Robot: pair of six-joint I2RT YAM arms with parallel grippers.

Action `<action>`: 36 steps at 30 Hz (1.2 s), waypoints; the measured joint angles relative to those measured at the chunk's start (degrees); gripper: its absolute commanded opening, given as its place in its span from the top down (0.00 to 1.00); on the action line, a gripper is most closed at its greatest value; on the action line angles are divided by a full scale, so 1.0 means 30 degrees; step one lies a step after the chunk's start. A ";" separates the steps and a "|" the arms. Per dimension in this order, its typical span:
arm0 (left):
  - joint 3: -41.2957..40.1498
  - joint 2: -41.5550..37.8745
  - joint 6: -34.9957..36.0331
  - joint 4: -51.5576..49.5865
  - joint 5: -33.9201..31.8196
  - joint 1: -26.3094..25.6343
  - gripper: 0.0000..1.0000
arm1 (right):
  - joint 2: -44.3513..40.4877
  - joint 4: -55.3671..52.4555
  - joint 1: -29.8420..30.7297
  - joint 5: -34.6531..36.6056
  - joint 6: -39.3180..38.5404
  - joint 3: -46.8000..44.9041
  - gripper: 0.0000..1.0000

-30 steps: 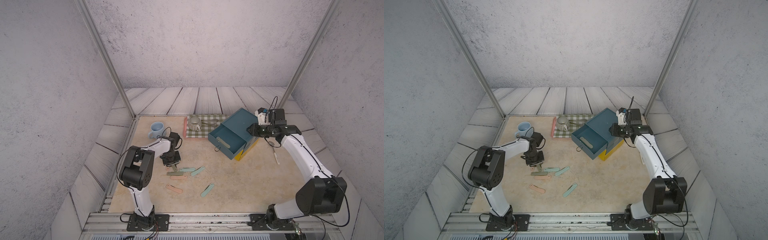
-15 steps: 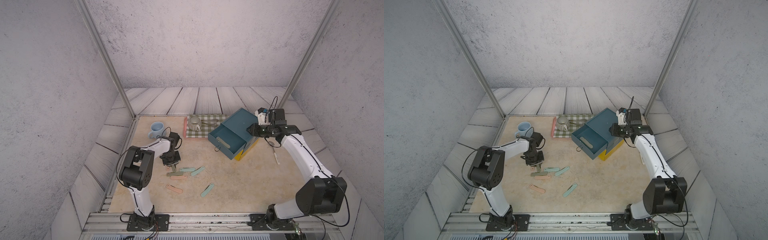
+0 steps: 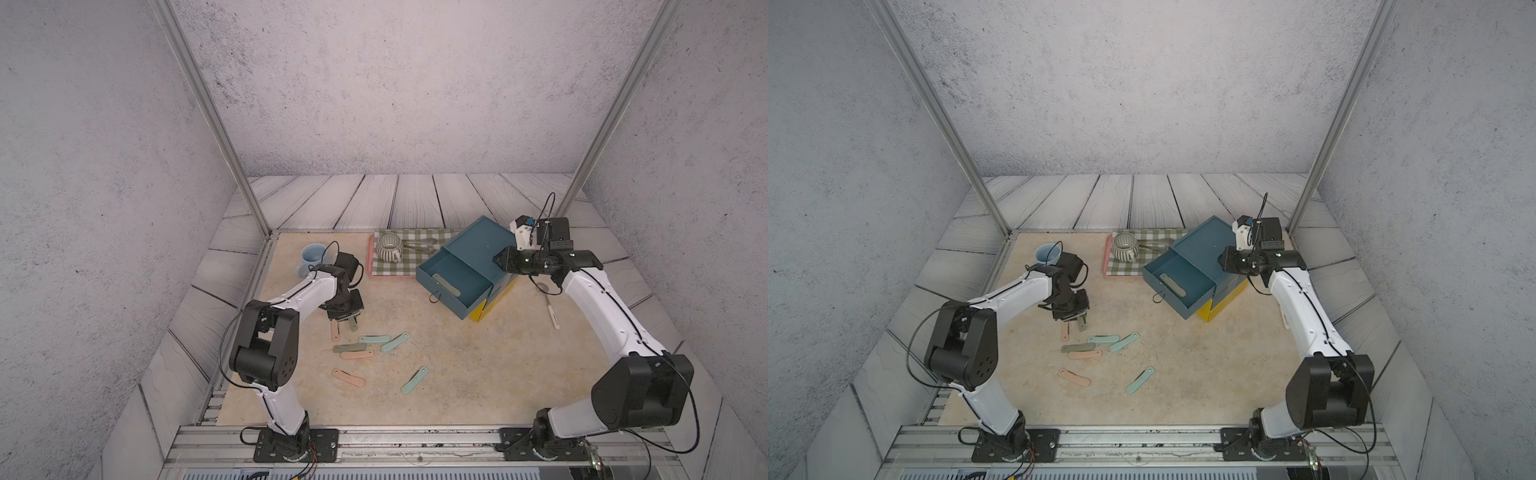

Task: Place the fruit knives into the drawer by color
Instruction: Pick up the fruit knife from the center of the board, then place the fruit knife in the drawer.

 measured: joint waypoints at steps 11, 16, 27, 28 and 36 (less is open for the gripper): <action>0.1770 -0.2732 -0.0889 -0.0597 0.1749 -0.0437 0.87 | 0.0000 0.0007 0.0000 -0.0007 0.0044 0.0000 0.75; 0.3818 -0.3585 -0.1683 -0.0794 0.2368 -0.1581 0.87 | 0.0000 0.0022 0.0000 -0.0015 0.0058 0.0000 0.75; 0.8408 -0.2506 -0.3585 -0.0044 0.3526 -0.5297 0.87 | 0.0000 0.0036 0.0000 -0.0029 0.0066 0.0000 0.75; 0.8743 -0.2208 -0.3789 0.0153 0.3665 -0.5530 0.87 | 0.0000 0.0036 0.0000 -0.0029 0.0066 0.0000 0.75; 1.0775 0.0219 -0.5668 0.1851 0.4532 -0.7191 0.87 | 0.0000 0.0080 0.0000 -0.0036 0.0073 -0.0029 0.75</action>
